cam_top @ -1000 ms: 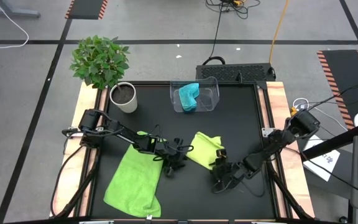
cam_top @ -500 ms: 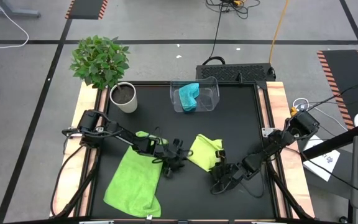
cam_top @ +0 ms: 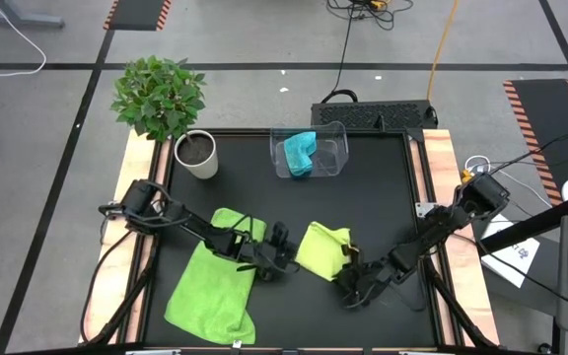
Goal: Fold microfiber towels
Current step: Fold the light green microfiber cloth
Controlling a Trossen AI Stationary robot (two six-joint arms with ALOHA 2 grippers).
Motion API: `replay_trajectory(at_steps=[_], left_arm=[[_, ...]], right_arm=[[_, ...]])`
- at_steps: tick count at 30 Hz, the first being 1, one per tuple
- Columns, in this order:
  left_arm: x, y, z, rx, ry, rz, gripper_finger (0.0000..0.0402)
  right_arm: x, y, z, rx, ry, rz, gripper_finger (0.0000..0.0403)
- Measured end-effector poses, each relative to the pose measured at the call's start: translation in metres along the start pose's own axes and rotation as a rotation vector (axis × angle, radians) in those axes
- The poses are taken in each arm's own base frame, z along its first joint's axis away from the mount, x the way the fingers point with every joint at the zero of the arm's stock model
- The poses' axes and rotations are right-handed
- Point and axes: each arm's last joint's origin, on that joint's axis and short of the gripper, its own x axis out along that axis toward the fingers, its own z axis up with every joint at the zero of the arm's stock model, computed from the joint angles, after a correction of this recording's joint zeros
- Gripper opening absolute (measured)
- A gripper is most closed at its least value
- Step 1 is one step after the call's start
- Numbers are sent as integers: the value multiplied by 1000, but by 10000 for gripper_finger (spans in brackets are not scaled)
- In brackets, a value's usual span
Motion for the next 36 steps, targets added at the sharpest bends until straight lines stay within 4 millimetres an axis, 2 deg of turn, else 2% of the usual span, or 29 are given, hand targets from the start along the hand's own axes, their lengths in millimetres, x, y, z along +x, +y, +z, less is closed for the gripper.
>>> replay_trajectory(at_steps=[7,14,24,31,36], left_arm=[[0,-3,1,5,-40,-70,152],[-8,-17,10,45,-37,-66,152],[-29,-30,20,68,87,107,152],[-40,-28,37,-33,-106,-58,152],[-36,-28,36,-58,-129,-85,152]], right_arm=[[-12,-2,17,11,-120,17,1],[-12,-6,19,32,-125,-2,0],[-10,-11,20,65,-127,-18,0],[-10,-12,23,84,-143,-20,0],[-10,-13,27,97,-180,-13,0]])
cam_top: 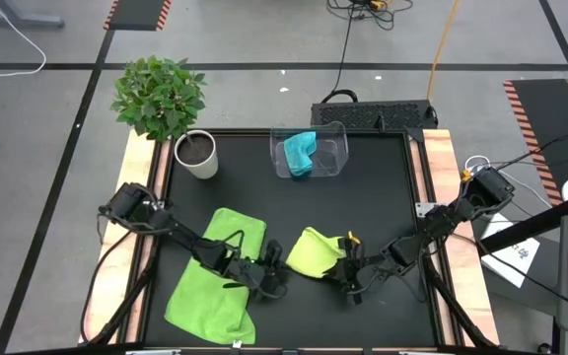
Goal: Fold microfiber towels
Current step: Fold the light green microfiber cloth
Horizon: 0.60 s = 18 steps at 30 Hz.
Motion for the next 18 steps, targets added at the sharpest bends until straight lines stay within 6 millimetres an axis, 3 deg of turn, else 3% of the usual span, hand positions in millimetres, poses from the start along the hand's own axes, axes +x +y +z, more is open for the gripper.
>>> replay_trajectory(at_steps=[18], left_arm=[[14,7,-18,-90,57,-37,152]], right_arm=[[-1,3,10,0,-96,26,0]])
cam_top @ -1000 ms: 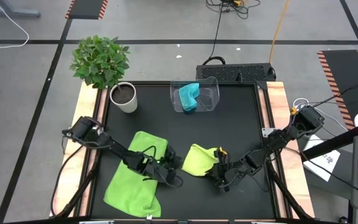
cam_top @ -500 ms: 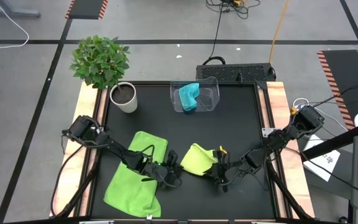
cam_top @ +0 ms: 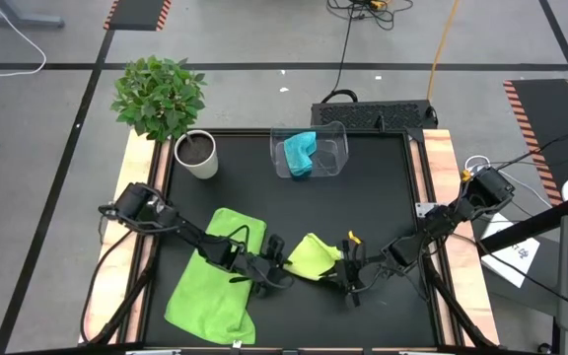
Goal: Fold microfiber towels
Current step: Fold the light green microfiber cloth
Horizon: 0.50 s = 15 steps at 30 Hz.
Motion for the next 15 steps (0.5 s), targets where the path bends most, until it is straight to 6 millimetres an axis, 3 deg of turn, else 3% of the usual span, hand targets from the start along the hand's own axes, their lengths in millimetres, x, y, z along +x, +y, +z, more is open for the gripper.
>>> replay_trajectory(at_steps=[10,12,15], left_arm=[[7,2,-3,-14,-17,21,147],[9,4,-7,24,8,17,123],[8,6,-8,70,26,13,47]], right_arm=[[0,1,1,5,-14,7,0],[-1,2,1,16,-13,12,0],[-3,7,-1,30,-8,26,0]])
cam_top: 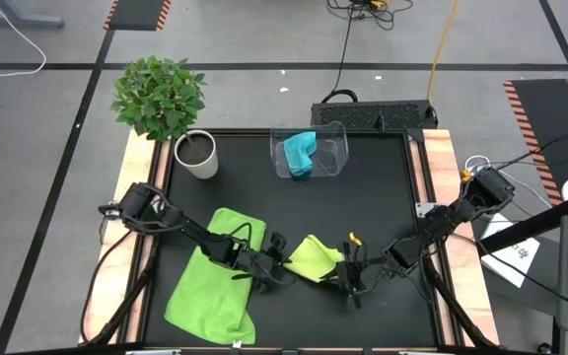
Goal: Fold microfiber towels
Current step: Fold the light green microfiber cloth
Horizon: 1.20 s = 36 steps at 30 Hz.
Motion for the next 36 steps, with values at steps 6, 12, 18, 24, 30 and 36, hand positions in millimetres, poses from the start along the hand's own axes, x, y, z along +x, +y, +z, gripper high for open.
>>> replay_trajectory(at_steps=[6,12,18,24,30,36], left_arm=[[-14,19,10,100,-28,-138,9],[-17,61,20,-38,-48,-354,5],[-14,91,14,-87,-80,-382,4],[-7,112,-4,-130,-112,-400,3],[6,131,-27,-220,-137,-431,2],[5,134,-34,-261,-143,-495,2]], right_arm=[[-4,8,-8,68,40,6,0],[-7,7,-27,175,56,-10,0],[-13,3,-43,231,4,-27,0],[-15,3,-46,251,-22,-40,0],[-16,1,-47,260,-45,-112,0],[-16,0,-47,288,-66,-149,0]])
